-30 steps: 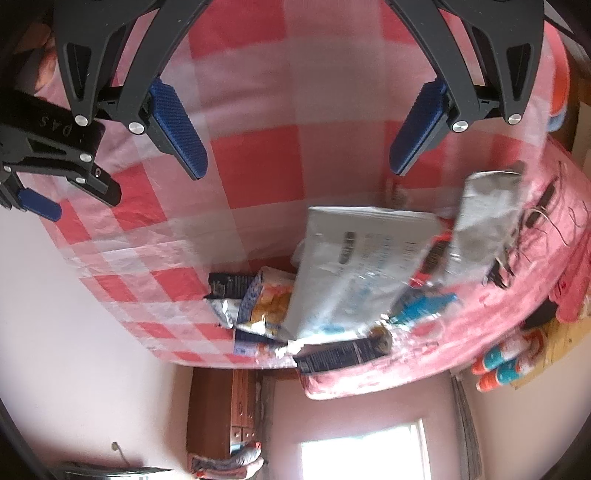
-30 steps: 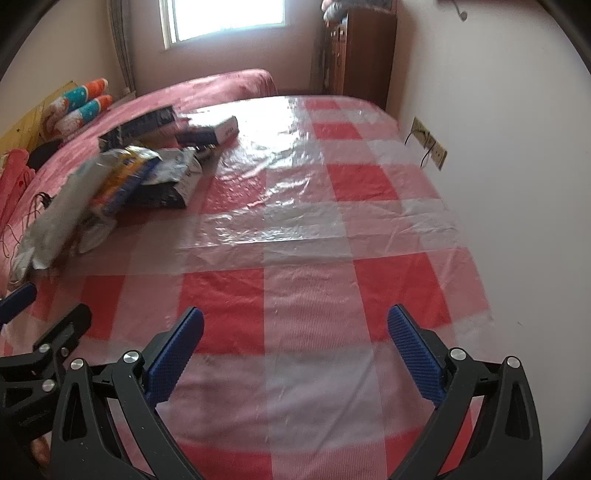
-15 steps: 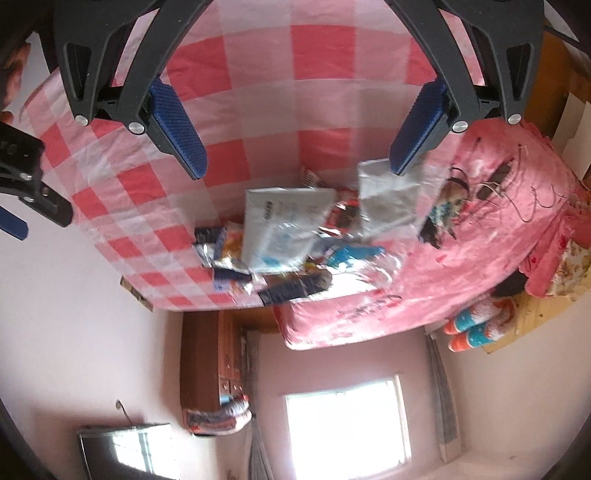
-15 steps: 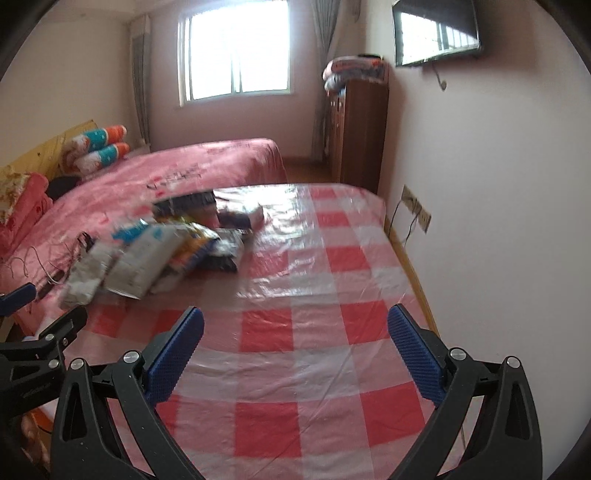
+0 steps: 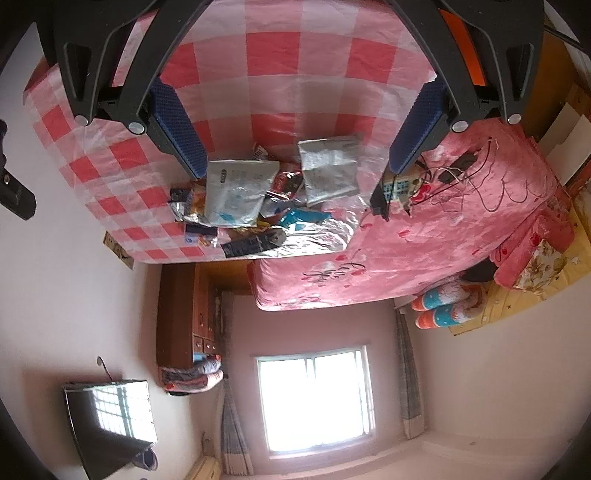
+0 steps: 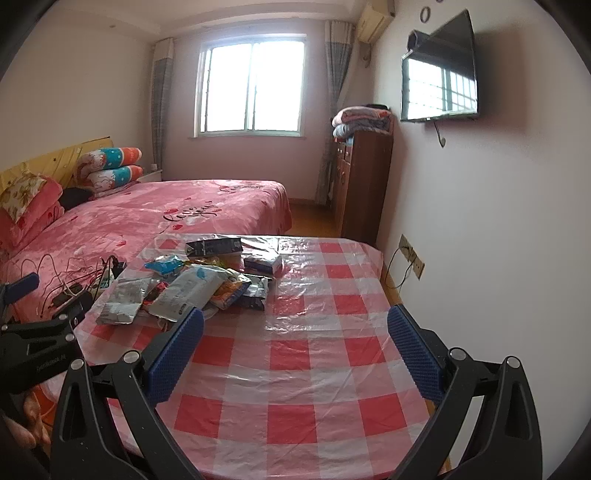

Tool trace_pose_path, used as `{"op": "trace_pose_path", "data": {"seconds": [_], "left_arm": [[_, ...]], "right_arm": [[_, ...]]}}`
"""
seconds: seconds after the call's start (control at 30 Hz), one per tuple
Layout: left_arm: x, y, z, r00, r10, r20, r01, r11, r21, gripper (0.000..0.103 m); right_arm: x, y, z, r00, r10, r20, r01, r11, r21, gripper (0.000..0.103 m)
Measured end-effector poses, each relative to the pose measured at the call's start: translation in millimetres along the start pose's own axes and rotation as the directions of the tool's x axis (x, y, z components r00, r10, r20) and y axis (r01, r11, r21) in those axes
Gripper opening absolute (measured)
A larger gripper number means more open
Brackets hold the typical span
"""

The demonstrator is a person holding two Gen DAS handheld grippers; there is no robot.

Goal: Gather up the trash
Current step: 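Move both tools toward the pile of packaging on the checkered table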

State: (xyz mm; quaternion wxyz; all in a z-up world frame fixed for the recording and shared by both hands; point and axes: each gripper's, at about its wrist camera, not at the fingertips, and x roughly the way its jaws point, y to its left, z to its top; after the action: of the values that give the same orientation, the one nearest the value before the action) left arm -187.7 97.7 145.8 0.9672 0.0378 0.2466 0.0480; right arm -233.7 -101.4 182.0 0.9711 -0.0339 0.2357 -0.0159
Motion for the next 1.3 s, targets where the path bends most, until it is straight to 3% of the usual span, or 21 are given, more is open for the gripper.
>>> {"op": "trace_pose_path", "data": {"seconds": [0.63,0.93,1.17,1.3], "left_arm": [[4.7,4.5,-4.4,0.999,0.009,-0.031,-0.009,1.000,0.007,0.099],[17.5,8.3,-7.2,0.999,0.005,-0.048,-0.005,1.000,-0.011,0.099],[39.0,26.3,-5.9,0.997,-0.059,-0.046,0.054,0.994,-0.090,0.099],[65.0,40.0,-3.3,0.994,-0.076,-0.078,0.067,0.991,-0.118,0.099]], "right_arm": [[-10.1,2.2,0.0,0.999,0.029,0.031,-0.029,1.000,-0.002,0.099],[9.7,-6.5,-4.0,0.995,0.080,0.066,-0.080,0.997,-0.001,0.099],[54.5,-16.1,-13.3,0.990,0.138,0.010,-0.138,0.990,0.004,0.099],[86.9,-23.6,-19.0,0.977,0.197,-0.078,-0.193,0.980,0.053,0.099]]}}
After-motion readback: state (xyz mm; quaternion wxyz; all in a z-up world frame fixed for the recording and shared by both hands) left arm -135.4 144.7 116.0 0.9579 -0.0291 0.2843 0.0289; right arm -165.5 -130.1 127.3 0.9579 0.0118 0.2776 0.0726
